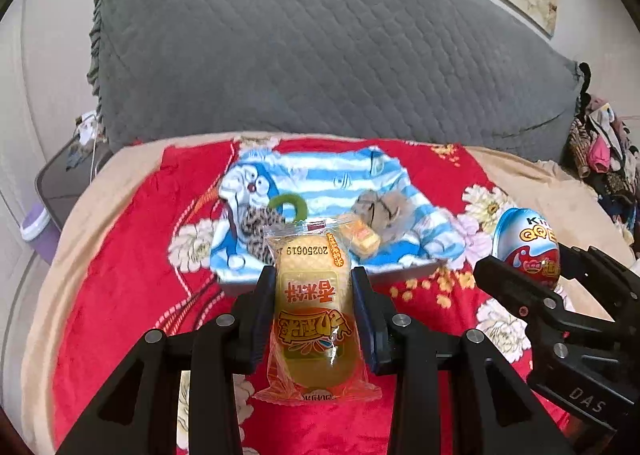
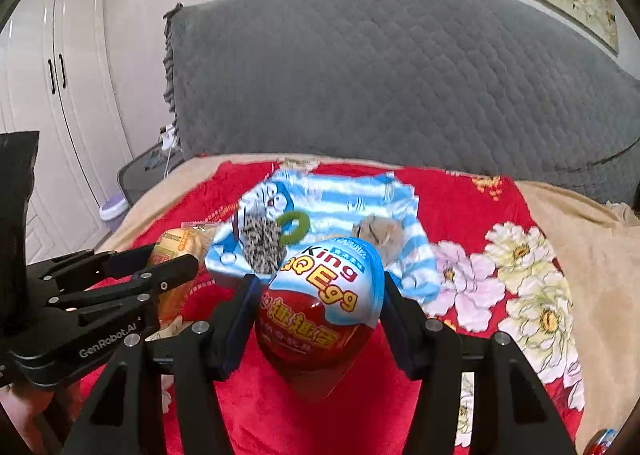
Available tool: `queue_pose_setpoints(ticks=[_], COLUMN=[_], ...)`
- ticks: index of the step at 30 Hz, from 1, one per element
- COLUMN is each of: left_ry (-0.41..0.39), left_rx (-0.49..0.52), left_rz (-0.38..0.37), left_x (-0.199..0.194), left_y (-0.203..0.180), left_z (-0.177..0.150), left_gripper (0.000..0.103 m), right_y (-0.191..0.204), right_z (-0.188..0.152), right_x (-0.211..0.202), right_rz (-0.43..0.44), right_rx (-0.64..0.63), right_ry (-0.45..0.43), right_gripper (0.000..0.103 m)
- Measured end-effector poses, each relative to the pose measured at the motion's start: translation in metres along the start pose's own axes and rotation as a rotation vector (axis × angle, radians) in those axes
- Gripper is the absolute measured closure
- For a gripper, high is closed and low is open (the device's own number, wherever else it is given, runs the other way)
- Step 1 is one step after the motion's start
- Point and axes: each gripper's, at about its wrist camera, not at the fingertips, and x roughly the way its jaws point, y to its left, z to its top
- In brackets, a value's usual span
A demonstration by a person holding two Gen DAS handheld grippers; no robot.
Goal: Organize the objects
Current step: 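Lift and carry the bread packet and Kinder egg over the striped shirt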
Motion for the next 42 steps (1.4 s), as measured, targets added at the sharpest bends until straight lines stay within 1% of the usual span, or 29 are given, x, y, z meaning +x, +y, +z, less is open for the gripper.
queue_pose_setpoints(ticks=[6, 11, 17, 22, 28, 32, 35, 42], left_ry=[-0.023, -0.019, -0.006, 0.017, 0.056, 0.077, 0.094, 0.125], left_rx=[0.006, 0.013, 0.038, 0.039, 0.027, 0.028, 0.032, 0.032], left_rz=[0.002, 0.005, 0.014, 0.013, 0.014, 0.024, 0.030, 0.052], left_x=[-0.001, 0.016, 0.051, 0.091, 0.141, 0.170, 0.188, 0.219], left_y=[-0.004, -0.005, -0.008, -0.010, -0.008, -0.008, -0.008, -0.002], left_z=[0.026, 0.045, 0.069, 0.081, 0.084, 0.082, 0.078, 0.066], left_gripper=[0.065, 0.065, 0.065, 0.065, 0.065, 0.065, 0.065, 0.065], right_y=[-0.005, -0.015, -0.027, -0.035, -0.046, -0.054, -0.061, -0.064], right_z=[0.026, 0.048, 0.068, 0.076, 0.078, 0.075, 0.071, 0.061], right_x=[-0.007, 0.001, 0.030, 0.070, 0.124, 0.149, 0.170, 0.203], right_rz=[-0.007, -0.017, -0.020, -0.035, -0.035, -0.043, -0.046, -0.039], right_rx=[-0.013, -0.025, -0.034, -0.043, -0.050, -0.047, -0.041, -0.034], right_ry=[-0.039, -0.054, -0.046, -0.013, 0.048, 0.071, 0.095, 0.131], right_gripper=[0.045, 0.045, 0.045, 0.045, 0.045, 0.045, 0.045, 0.045])
